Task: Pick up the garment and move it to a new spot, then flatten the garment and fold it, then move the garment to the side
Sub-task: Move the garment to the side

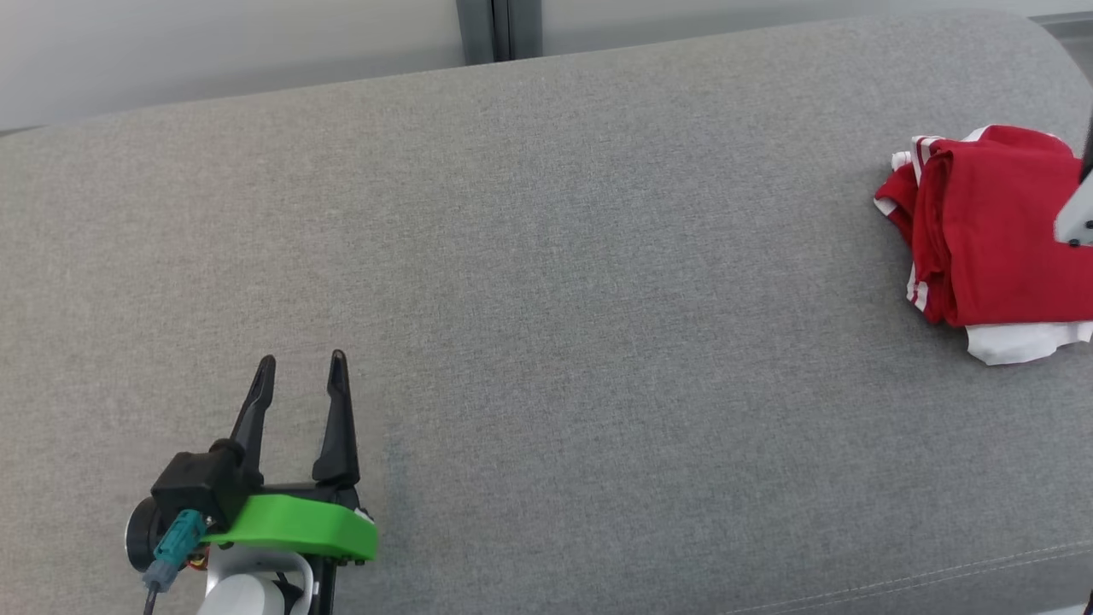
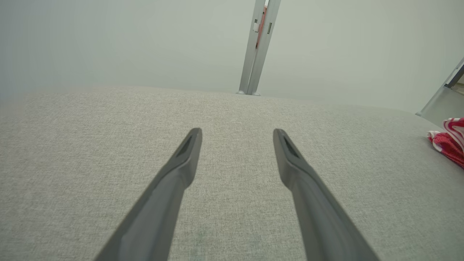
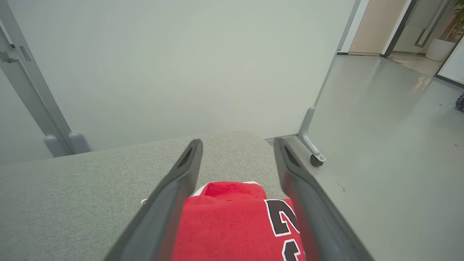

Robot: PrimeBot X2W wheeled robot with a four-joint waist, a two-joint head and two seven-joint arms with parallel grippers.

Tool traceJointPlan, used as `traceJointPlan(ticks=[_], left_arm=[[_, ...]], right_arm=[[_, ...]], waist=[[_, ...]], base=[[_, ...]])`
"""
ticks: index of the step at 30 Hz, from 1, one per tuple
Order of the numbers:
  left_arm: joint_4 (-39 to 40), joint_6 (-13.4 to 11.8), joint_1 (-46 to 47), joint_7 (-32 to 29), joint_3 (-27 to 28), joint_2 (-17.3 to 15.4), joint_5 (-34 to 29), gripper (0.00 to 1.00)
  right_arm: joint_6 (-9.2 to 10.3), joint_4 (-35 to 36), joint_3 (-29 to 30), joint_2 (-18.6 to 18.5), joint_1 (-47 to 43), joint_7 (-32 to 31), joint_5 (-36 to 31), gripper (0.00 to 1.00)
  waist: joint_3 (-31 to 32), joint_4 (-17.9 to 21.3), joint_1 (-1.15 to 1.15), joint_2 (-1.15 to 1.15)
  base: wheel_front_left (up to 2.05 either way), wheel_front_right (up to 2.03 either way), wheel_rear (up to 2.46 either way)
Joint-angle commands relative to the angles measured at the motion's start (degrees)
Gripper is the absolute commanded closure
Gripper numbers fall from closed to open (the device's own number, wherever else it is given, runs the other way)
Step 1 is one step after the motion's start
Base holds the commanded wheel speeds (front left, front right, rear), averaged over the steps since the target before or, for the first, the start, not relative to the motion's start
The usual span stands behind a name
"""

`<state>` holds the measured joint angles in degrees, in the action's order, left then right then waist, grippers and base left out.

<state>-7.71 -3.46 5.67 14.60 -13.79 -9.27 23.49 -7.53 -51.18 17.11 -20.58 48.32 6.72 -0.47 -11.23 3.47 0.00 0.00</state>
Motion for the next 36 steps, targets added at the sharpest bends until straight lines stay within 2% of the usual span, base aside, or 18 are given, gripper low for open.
traceJointPlan(ticks=[1, 4, 9, 12, 16, 19, 22, 27, 31, 36], left_arm=[[-0.55, 0.24, 0.92, 0.25, 0.77, 0.22, 0.47, 0.0], [-1.72, -0.04, 1.06, 0.55, 2.65, 1.06, 1.38, 0.0], [-3.77, 0.99, 0.28, 0.6, 4.88, 2.26, 0.79, 0.0], [-4.33, 0.91, -0.97, 0.57, 6.07, 2.87, -0.4, 0.0], [-4.99, 1.32, -2.41, 0.58, 7.08, 3.72, -1.81, 0.0], [-5.87, 1.64, -3.55, 0.58, 7.33, 4.13, -2.62, 0.0], [-6.79, 1.81, -4.8, 0.58, 7.34, 4.48, -3.62, 0.0], [-7.45, 2.35, -7.05, 0.59, 7.07, 5.24, -4.4, 0.0], [-6.5, 2.0, -7.96, 0.59, 7.08, 5.52, -5.34, 0.0], [-4.43, 2.22, -8.89, 0.59, 6.74, 5.71, -6.58, 0.0]], right_arm=[[0.1, 0.73, -1.76, 0.71, -1.27, 1.08, 1.01, 0.0], [0.1, 2.58, -5.74, 2.46, -2.91, 3.2, 3.75, 0.0], [0.1, 7.32, -11.15, 5.11, -9.24, 6.15, 8.38, 0.0], [0.1, 11.13, -11.75, 6.97, -14.19, 7.19, 9.91, 0.0], [0.1, 17.83, -11.94, 11.76, -22.66, 7.9, 10.26, 0.0], [0.1, 22.95, -10.91, 14.62, -29.14, 8.14, 8.88, 0.0], [0.09, 26.82, -12.35, 16.94, -34.92, 8.14, 8.44, 0.0], [0.09, 33.57, -16.46, 17.6, -43.36, 8.32, 11.4, 0.0], [0.1, 35.84, -19.11, 17.53, -45.63, 8.37, 13.01, 0.0], [0.09, 36.54, -19.17, 17.59, -46.71, 8.41, 13.13, 0.0]], waist=[[1.12, 0.18, 0.0, 0.0], [2.68, -0.03, 0.0, 0.0], [4.92, -1.12, 0.0, 0.0], [6.11, -1.69, 0.0, 0.0], [7.65, -2.62, 0.0, 0.0], [8.9, -3.32, 0.0, 0.0], [10.11, -4.04, 0.0, 0.0], [11.77, -5.52, 0.0, 0.0], [12.16, -6.0, 0.0, 0.0], [12.55, -6.44, 0.0, 0.0]], base=[[0.0, 0.0, 0.0], [0.0, 0.0, 0.0], [0.0, 0.0, 0.0], [0.0, 0.0, 0.0], [0.0, 0.0, 0.0], [0.0, 0.0, 0.0], [0.0, 0.0, 0.0], [0.0, 0.0, 0.0], [0.0, 0.0, 0.0], [0.0, 0.0, 0.0]])
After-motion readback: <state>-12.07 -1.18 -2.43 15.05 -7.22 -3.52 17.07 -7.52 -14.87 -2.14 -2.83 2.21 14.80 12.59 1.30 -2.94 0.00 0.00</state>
